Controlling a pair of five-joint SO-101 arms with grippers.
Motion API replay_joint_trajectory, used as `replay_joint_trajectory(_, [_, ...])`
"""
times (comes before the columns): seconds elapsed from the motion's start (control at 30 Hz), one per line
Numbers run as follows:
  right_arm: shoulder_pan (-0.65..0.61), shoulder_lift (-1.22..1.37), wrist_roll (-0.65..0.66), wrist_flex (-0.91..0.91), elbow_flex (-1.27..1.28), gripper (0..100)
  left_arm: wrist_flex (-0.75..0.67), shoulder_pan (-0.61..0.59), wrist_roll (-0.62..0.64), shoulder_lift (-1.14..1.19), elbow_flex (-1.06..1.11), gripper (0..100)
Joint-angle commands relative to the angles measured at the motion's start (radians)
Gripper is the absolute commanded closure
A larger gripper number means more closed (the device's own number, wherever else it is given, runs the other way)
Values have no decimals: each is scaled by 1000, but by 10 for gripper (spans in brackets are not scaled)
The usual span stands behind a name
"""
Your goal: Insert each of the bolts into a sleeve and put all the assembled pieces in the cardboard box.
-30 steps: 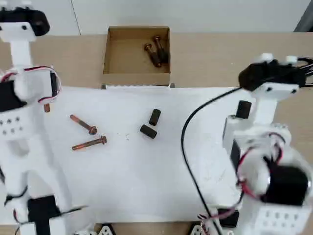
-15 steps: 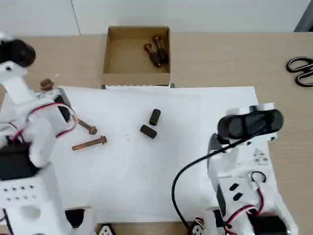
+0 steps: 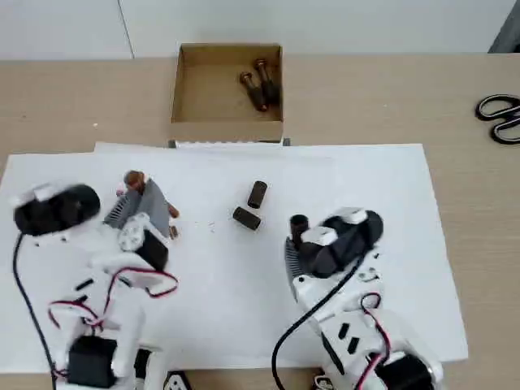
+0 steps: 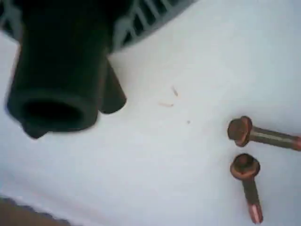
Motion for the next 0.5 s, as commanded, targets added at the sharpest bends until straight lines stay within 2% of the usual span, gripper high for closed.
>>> replay_joint_trajectory(0.0, [-67,-12,11,-91,44,996,-43,60,8,-181,74,994])
replay_joint_trajectory(0.27, [-234,-12,12,-185,157,996,-46,144,106,-181,102,994])
replay_joint_trajectory(0.47, [-300,-12,25,-185,212,996,-46,232,137,-181,102,994])
